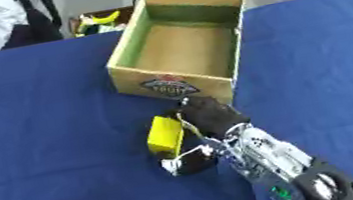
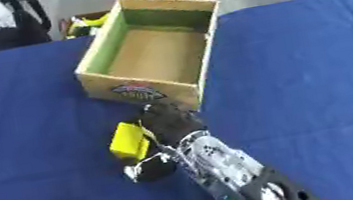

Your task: Pick up objects on the table and place them in the box.

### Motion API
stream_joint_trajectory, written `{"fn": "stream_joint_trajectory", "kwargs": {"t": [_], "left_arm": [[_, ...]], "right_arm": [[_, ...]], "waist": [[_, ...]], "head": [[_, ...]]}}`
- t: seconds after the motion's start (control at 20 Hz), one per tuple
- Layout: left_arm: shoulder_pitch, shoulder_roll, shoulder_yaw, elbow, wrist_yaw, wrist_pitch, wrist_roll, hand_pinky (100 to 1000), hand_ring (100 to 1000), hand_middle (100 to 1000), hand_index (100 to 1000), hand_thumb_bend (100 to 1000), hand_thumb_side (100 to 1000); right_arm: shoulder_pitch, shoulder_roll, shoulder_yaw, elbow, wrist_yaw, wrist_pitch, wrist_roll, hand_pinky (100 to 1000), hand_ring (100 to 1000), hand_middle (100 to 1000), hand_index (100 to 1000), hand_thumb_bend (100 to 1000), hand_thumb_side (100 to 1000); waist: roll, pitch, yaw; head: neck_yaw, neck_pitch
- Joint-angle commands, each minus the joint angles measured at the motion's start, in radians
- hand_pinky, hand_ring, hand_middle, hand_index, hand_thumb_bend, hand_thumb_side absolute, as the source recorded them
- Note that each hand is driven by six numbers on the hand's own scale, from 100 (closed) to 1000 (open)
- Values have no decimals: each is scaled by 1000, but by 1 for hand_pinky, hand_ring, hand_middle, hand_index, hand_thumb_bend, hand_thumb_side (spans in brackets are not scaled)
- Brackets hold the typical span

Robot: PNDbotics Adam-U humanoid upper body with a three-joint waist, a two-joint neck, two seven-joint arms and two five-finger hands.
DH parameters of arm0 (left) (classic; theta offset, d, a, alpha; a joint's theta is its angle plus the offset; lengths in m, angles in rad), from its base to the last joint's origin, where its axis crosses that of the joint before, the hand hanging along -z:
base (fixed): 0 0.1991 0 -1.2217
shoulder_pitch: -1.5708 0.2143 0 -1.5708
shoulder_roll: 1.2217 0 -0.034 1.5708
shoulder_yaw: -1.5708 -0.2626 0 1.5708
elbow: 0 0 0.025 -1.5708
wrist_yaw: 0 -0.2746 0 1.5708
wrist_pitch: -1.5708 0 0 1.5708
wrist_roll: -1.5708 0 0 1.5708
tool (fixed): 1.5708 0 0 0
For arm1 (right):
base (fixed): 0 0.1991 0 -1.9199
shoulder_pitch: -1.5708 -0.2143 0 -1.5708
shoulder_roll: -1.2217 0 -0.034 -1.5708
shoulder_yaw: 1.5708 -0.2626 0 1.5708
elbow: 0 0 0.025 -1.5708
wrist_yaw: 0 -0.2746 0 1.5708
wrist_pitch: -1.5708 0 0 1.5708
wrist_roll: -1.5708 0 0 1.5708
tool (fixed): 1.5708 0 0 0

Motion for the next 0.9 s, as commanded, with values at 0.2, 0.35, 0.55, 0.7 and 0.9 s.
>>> {"fn": "stream_joint_trajectory", "kwargs": {"t": [0.2, 0.35, 0.55, 0.7, 0.9], "left_arm": [[-7, 10, 1, -20, -4, 2, -1, 458, 592, 622, 901, 152, 962], [-6, 10, 1, -20, -5, 2, -1, 457, 592, 622, 901, 150, 962], [-5, 10, 1, -20, -5, 2, -1, 454, 591, 622, 900, 148, 962], [-4, 11, 1, -20, -5, 3, -1, 452, 591, 622, 900, 148, 963], [-3, 13, -1, -20, -4, 3, -2, 449, 591, 622, 900, 146, 963]], "right_arm": [[-10, -16, -27, -67, -76, 39, -28, 617, 819, 511, 671, 100, 417], [-9, -20, -37, -91, -119, 62, -38, 619, 825, 500, 664, 100, 394], [-12, -27, -46, -121, -156, 85, -50, 615, 822, 492, 657, 100, 372], [-18, -35, -54, -151, -179, 98, -59, 611, 816, 484, 651, 100, 357], [-40, -49, -68, -201, -231, 120, -57, 611, 817, 476, 644, 100, 345]], "waist": [[2, -19, -2], [3, -19, -2], [5, -20, -1], [5, -22, -2], [5, -26, -3]], "head": [[5, -19], [6, -20], [5, -22], [5, -24], [5, -26]]}}
